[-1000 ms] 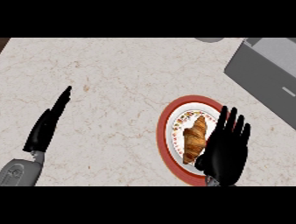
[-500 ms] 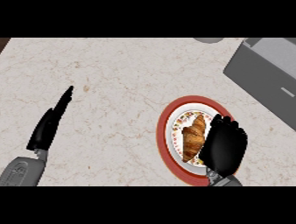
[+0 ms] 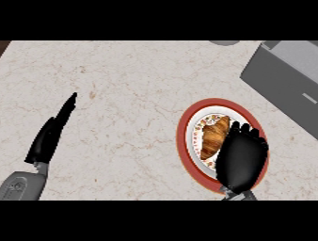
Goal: Pick the can from the plate and place it in the cardboard box
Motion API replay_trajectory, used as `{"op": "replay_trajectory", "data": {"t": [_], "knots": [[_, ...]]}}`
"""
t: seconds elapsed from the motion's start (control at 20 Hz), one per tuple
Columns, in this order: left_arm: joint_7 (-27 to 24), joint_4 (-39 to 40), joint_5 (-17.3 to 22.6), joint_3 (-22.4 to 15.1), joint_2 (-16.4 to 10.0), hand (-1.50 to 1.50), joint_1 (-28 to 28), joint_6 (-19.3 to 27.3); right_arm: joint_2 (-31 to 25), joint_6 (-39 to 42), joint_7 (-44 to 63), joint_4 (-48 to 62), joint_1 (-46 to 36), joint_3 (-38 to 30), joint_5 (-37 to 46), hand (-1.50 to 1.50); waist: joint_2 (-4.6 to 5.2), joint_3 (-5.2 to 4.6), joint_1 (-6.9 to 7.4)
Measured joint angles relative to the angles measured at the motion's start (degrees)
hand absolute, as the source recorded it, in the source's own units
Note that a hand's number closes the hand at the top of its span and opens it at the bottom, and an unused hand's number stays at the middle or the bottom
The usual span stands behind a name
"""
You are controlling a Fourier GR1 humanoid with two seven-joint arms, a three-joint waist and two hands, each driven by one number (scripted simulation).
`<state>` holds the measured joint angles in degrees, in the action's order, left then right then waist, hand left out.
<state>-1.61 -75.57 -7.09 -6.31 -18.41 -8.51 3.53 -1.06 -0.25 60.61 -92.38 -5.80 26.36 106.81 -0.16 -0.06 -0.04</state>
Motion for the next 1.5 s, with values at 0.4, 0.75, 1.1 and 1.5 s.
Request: {"op": "replay_trajectory", "data": {"t": [0.4, 0.75, 1.1, 1.5], "knots": [[-0.8, -0.1, -0.8, -0.7, 0.6, 0.0, -1.7, -0.8, 0.4, 6.5, -6.3, 14.0, -21.6, -19.6, -18.0, 1.5, 1.6, 0.15, 3.1], [-0.9, 0.1, -1.0, -1.0, 0.7, 0.0, -2.5, -1.7, -6.4, 9.2, -8.6, 33.3, -44.0, -32.1, -22.9, 1.5, 1.59, 0.09, 4.13], [-0.1, -0.6, -0.8, -0.1, 0.5, 0.0, -1.9, -2.0, -11.5, 8.6, -4.7, 46.4, -59.3, -35.2, -18.9, 1.5, 0.98, 0.04, 3.0], [-0.7, 0.6, -1.9, 0.6, 1.1, 0.0, -0.9, -1.1, -16.7, 7.0, -2.2, 49.9, -64.8, -38.2, -16.3, 1.5, 0.46, 0.04, 1.27]]}}
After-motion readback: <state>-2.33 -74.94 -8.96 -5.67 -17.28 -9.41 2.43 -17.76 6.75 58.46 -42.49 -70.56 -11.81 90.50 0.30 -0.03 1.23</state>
